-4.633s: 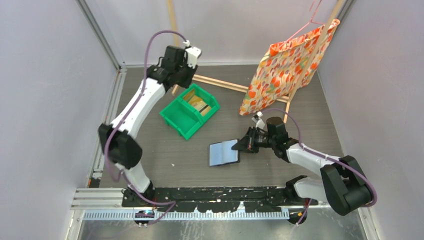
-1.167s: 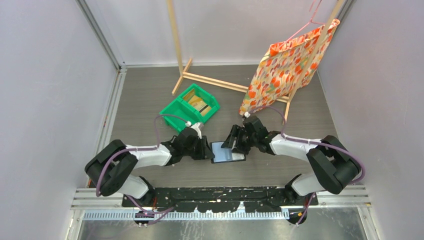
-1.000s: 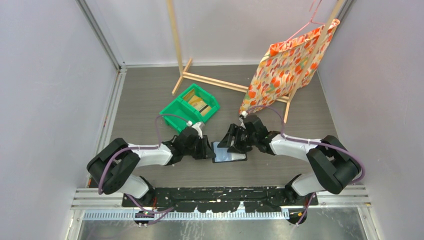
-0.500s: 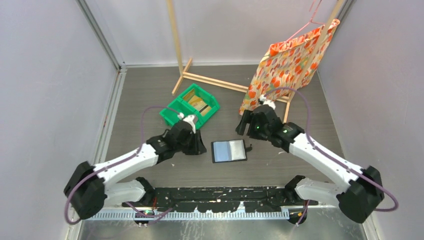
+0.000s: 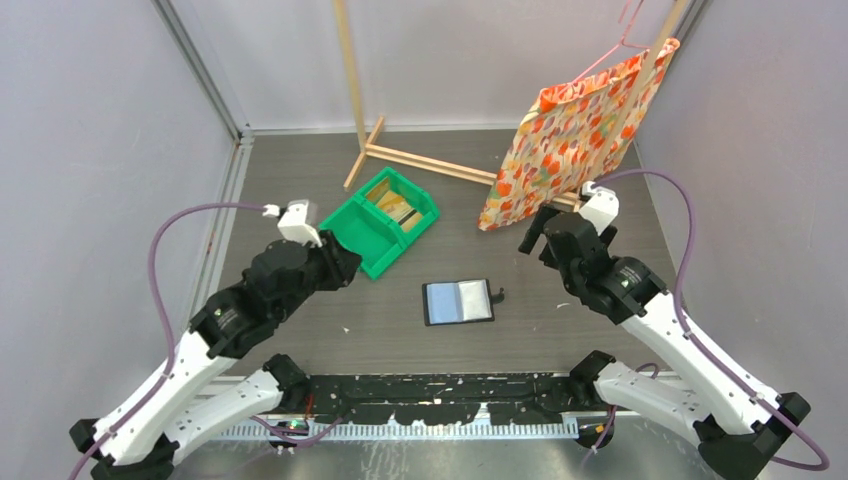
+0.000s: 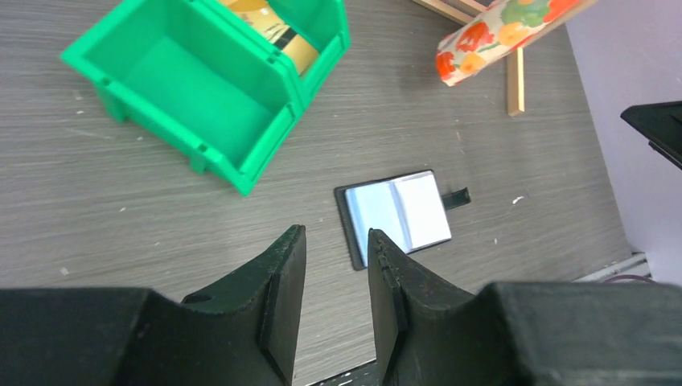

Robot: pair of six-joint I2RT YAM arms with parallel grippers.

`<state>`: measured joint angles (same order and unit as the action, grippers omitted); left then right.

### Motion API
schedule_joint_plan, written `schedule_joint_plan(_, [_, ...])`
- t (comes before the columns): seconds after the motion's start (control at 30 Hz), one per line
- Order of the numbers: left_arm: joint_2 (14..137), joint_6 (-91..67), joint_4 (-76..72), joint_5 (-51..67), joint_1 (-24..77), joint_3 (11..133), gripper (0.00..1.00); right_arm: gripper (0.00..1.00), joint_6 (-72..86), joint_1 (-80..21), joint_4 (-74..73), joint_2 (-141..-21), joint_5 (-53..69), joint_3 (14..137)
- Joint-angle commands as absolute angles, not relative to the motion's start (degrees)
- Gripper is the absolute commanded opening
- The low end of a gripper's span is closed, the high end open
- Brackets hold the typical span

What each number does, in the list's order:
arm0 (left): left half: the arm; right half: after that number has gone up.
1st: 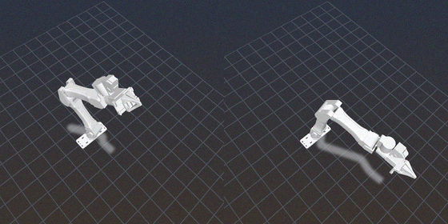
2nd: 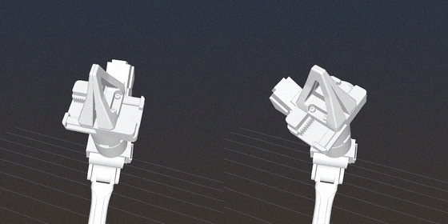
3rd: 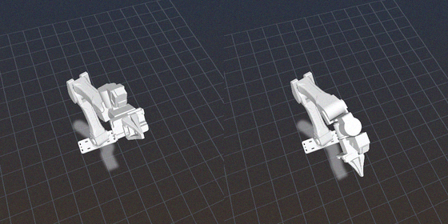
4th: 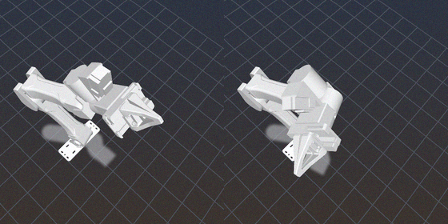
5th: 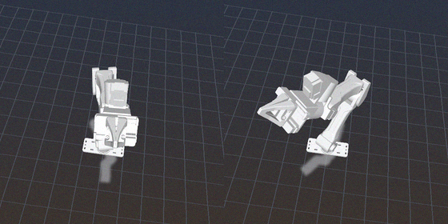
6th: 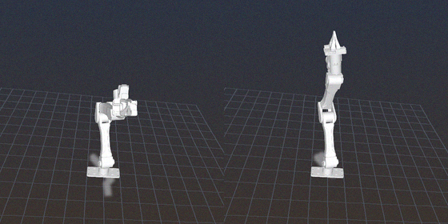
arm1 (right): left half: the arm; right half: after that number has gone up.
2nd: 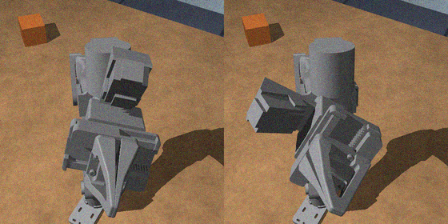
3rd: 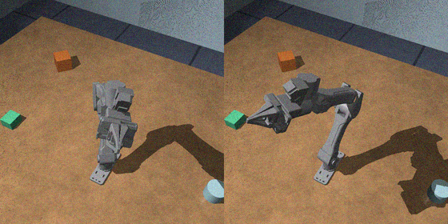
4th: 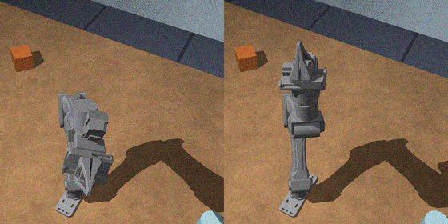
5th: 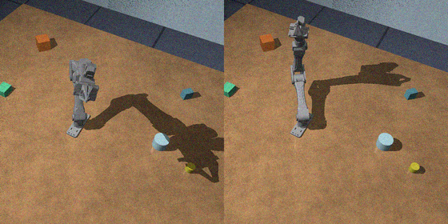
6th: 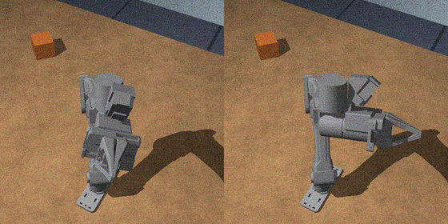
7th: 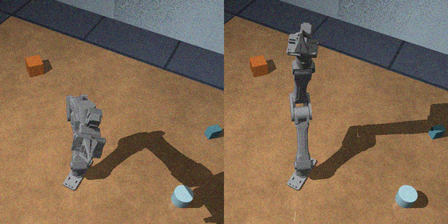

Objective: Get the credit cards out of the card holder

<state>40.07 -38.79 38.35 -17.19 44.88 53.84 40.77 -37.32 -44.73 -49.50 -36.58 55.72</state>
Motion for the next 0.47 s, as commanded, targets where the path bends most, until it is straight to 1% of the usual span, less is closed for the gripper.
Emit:
schedule_joint_plan(0.0, [34.94,-39.28,44.74,-23.9,44.91,52.34,0.36,1.0,43.28,-37.22,-46.15,-48.18,-38.82,53.32])
schedule_joint_plan(0.2, [29.79,-41.5,49.37,-26.39,44.93,51.89,0.36,1.0,45.6,-37.23,-46.24,-45.39,-38.37,50.58])
schedule_joint_plan(0.43, [29.18,-41.7,50.71,-26.56,44.91,52.21,0.36,1.0,45.67,-37.19,-45.29,-42.8,-37.85,49.3])
